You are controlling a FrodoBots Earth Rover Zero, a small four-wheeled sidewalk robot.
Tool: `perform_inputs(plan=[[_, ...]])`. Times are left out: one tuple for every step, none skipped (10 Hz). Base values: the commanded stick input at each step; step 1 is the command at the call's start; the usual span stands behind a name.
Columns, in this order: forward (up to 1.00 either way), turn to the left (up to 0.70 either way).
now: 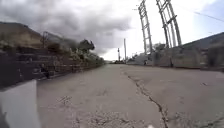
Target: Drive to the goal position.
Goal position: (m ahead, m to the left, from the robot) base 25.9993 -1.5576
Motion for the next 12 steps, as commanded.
perform_inputs(plan=[[0.7, 0.0], [0.7, 0.0], [0.7, 0.0], [0.7, 0.0], [0.7, 0.0], [0.7, 0.0], [0.7, 0.0], [0.7, 0.0], [0.7, 0.0], [0.7, 0.0], [0.7, 0.0], [0.7, 0.0]])
